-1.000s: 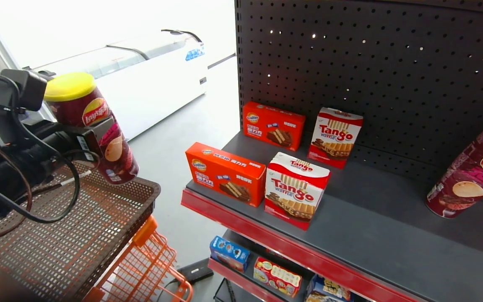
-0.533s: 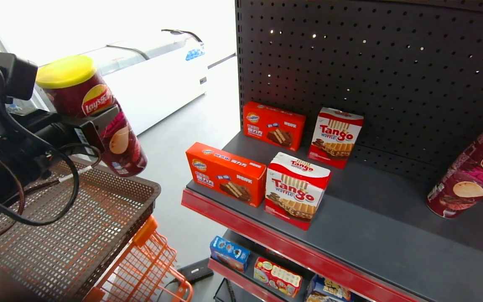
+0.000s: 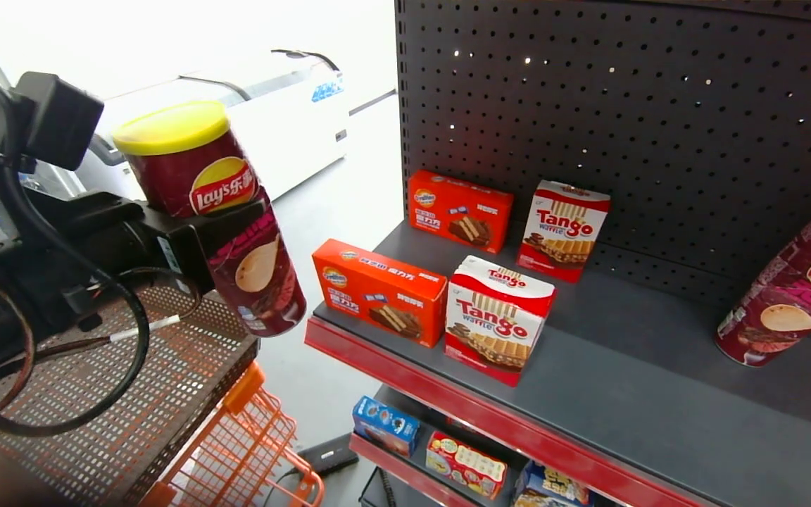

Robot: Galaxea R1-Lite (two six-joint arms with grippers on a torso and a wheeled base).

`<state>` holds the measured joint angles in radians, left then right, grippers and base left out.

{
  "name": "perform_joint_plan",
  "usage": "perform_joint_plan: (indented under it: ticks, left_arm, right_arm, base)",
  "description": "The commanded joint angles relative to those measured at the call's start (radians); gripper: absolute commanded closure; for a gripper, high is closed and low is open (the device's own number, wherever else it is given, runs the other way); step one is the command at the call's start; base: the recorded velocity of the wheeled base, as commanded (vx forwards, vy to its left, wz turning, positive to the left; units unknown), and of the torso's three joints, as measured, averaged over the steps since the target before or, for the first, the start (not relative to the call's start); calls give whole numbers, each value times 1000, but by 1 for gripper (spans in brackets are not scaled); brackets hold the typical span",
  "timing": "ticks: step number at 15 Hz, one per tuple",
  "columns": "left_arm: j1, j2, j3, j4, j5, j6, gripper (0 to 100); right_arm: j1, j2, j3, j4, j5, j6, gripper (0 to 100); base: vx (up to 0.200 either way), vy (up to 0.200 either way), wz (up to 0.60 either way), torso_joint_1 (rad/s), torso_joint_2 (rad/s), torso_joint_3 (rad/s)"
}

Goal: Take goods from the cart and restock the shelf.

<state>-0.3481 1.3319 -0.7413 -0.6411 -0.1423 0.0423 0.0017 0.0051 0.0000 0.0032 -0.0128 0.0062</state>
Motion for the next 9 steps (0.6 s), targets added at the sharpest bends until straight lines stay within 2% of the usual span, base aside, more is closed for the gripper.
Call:
perform_joint_plan:
  ticks: [1, 6, 8, 9]
  left_arm:
    - [-15, -54, -6, 18, -17, -2, 100]
    - [-38, -54, -10, 18, -42, -7, 100]
    - [-100, -57, 25, 23, -42, -7, 100]
    - [-114, -60, 39, 23, -42, -7, 100]
  right_arm:
    - [0, -1, 0, 0, -1, 0, 0]
    - [0, -1, 0, 0, -1, 0, 0]
    - [0, -1, 0, 0, -1, 0, 0]
    - [0, -1, 0, 0, -1, 0, 0]
  base:
    - [0, 0, 0, 0, 0, 0]
    - [0, 0, 0, 0, 0, 0]
    - [0, 0, 0, 0, 0, 0]
    - [0, 0, 0, 0, 0, 0]
